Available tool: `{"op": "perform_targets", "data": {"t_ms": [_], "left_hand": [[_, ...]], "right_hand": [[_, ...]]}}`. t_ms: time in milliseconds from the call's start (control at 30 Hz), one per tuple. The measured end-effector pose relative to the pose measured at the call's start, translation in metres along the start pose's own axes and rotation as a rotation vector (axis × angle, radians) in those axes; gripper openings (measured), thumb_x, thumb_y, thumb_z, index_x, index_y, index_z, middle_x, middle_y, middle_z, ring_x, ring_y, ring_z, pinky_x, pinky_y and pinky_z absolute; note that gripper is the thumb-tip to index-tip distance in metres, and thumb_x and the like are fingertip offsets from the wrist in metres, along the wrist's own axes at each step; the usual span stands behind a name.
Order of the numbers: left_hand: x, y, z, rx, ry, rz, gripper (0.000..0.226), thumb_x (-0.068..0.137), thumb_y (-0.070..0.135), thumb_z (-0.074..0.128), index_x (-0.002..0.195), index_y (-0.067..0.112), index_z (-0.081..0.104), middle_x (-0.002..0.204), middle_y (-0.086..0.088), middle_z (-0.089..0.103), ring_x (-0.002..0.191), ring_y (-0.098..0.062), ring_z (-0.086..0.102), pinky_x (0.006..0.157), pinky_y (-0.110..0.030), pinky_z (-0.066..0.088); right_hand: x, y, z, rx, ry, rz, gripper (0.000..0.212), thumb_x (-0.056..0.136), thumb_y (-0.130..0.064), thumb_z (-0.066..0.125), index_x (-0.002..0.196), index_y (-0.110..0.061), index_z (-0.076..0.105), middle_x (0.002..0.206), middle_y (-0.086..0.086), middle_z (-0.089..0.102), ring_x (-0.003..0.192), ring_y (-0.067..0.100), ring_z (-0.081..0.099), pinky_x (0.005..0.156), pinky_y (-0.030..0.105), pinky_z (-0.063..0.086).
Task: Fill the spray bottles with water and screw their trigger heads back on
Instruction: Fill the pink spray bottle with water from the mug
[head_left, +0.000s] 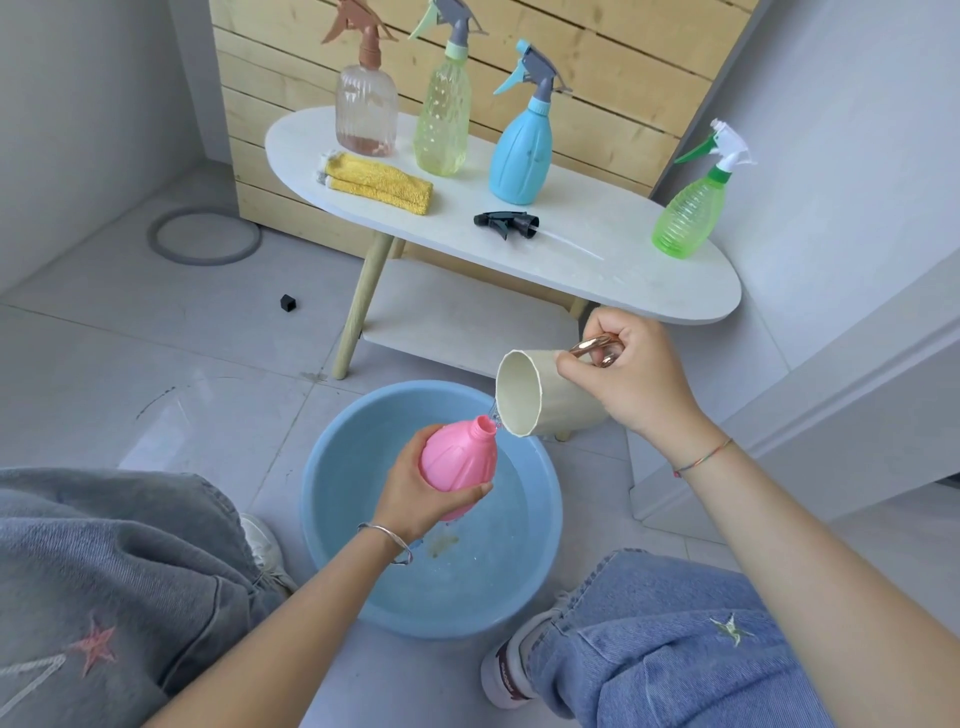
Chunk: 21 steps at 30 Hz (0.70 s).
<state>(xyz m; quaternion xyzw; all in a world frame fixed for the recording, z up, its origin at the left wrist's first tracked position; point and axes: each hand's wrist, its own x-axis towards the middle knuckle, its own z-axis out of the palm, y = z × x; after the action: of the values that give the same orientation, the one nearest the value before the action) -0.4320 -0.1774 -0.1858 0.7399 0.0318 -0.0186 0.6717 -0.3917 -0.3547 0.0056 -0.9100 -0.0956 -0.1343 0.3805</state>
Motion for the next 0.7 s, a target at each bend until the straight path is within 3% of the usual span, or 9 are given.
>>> {"op": "perform_targets", "data": {"t_ms": [267, 400, 567, 700], "left_hand": [[0.0, 0.001, 0.001, -0.01, 0.004, -0.008, 0.071, 0.056, 0.025, 0.093, 0.115, 0.032, 0.053, 0.109, 0.013, 0.06, 0.095, 0.0, 0.058, 0.067, -0.007, 0.047], [-0.001, 0.0, 0.0, -0.019, -0.003, -0.008, 0.071, 0.057, 0.023, 0.093, 0.115, 0.031, 0.052, 0.109, 0.012, 0.06, 0.095, -0.001, 0.058, 0.065, -0.006, 0.046], [-0.001, -0.001, 0.0, -0.02, 0.002, -0.011, 0.071, 0.057, 0.026, 0.093, 0.114, 0.033, 0.052, 0.11, 0.013, 0.059, 0.096, -0.003, 0.058, 0.065, -0.007, 0.047], [0.0, -0.001, 0.0, -0.013, 0.007, -0.003, 0.071, 0.057, 0.026, 0.093, 0.114, 0.034, 0.051, 0.11, 0.013, 0.059, 0.097, -0.002, 0.058, 0.065, -0.007, 0.047]], "right_hand": [[0.0, -0.004, 0.004, -0.048, -0.027, -0.088, 0.035, 0.066, -0.017, 0.067, 0.055, -0.015, 0.034, 0.052, -0.008, 0.032, 0.055, 0.01, 0.03, 0.051, 0.023, 0.023], [0.001, -0.006, 0.005, -0.103, -0.032, -0.162, 0.041, 0.068, -0.012, 0.071, 0.055, -0.018, 0.033, 0.056, -0.007, 0.034, 0.059, 0.01, 0.034, 0.053, 0.02, 0.025], [0.003, -0.007, 0.01, -0.163, -0.052, -0.261, 0.031, 0.064, -0.02, 0.066, 0.057, -0.008, 0.038, 0.058, -0.002, 0.037, 0.061, 0.016, 0.035, 0.058, 0.029, 0.027], [0.003, -0.007, 0.014, -0.234, -0.054, -0.339, 0.031, 0.064, -0.022, 0.066, 0.058, -0.015, 0.036, 0.058, -0.002, 0.038, 0.062, 0.017, 0.034, 0.066, 0.021, 0.028]]}}
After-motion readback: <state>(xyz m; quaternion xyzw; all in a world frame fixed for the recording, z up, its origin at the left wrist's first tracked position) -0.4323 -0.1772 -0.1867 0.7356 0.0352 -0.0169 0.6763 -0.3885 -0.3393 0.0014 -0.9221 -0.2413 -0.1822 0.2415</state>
